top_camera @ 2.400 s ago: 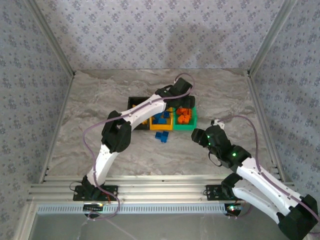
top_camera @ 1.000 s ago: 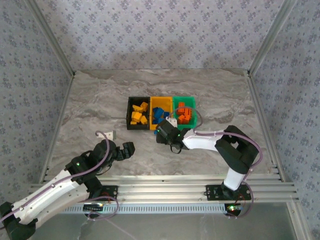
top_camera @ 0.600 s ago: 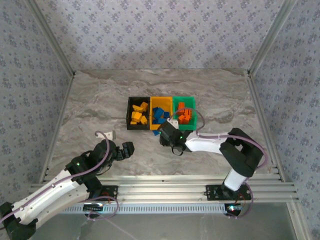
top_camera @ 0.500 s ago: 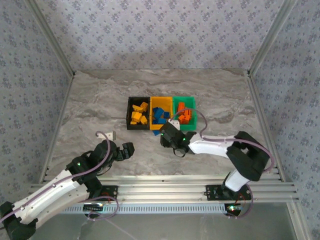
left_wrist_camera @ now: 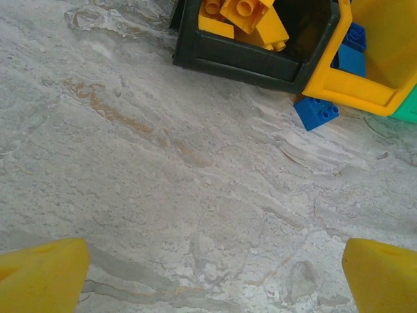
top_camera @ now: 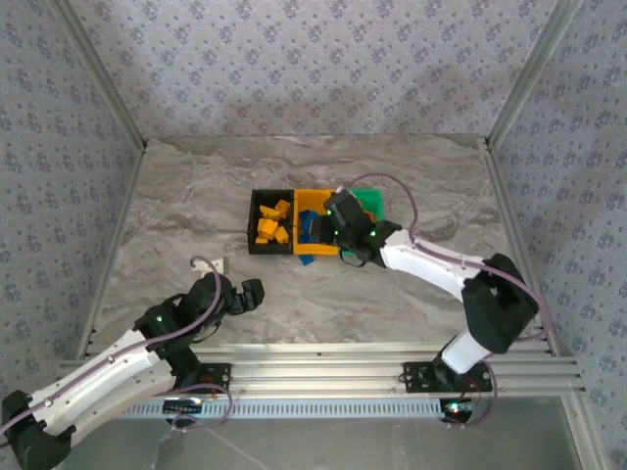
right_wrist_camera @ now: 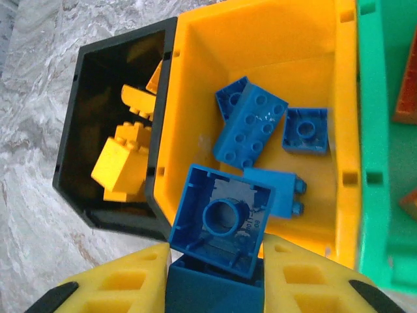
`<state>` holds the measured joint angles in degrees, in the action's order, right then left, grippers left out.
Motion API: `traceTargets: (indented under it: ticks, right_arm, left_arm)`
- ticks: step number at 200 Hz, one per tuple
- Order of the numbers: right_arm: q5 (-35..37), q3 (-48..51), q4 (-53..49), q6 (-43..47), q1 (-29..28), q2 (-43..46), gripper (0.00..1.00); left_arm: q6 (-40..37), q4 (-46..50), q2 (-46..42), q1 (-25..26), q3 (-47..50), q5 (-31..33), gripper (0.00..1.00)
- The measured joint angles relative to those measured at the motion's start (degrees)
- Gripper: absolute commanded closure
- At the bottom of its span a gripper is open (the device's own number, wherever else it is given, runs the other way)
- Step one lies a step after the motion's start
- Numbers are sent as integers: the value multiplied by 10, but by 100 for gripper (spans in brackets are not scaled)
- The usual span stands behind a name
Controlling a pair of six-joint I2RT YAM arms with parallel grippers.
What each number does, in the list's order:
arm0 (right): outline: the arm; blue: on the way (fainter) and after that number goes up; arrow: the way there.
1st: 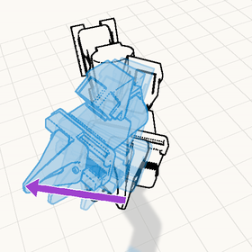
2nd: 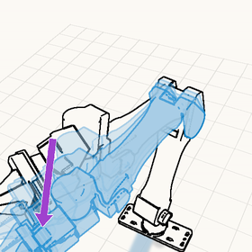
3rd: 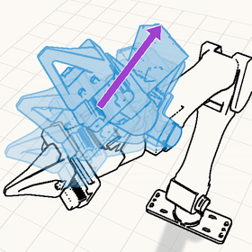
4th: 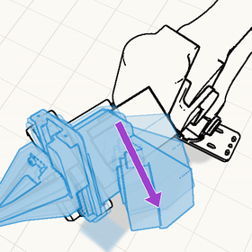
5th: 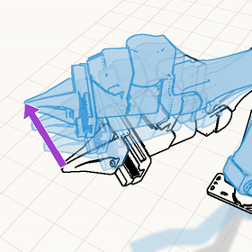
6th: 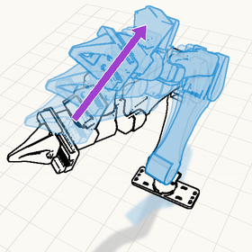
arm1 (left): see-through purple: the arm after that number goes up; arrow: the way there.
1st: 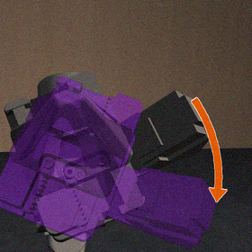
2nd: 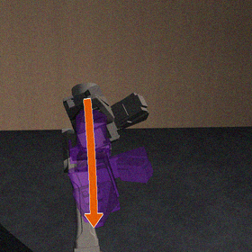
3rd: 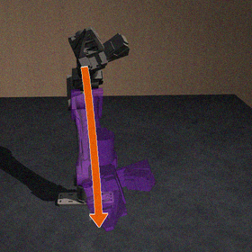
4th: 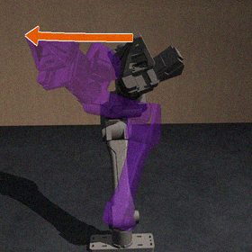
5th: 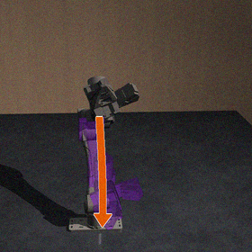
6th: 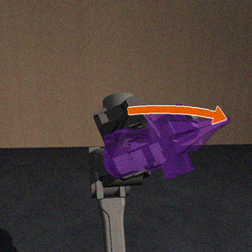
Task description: Sort the legos into containers by color
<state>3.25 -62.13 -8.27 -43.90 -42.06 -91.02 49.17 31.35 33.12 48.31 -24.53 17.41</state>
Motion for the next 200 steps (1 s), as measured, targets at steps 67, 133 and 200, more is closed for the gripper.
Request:
traceTargets:
  ticks: [67,133,200]
  right_arm:
    - [-136,10,2,38,28,-3,75]
    - [-125,139,-5,46,-40,54,73]
    - [-52,170,-14,46,-84,33,40]
  left_arm:
    - [0,6,-10,-7,6,0,0]
    - [0,6,-19,-19,15,0,0]
    - [0,5,-24,-26,16,-2,0]
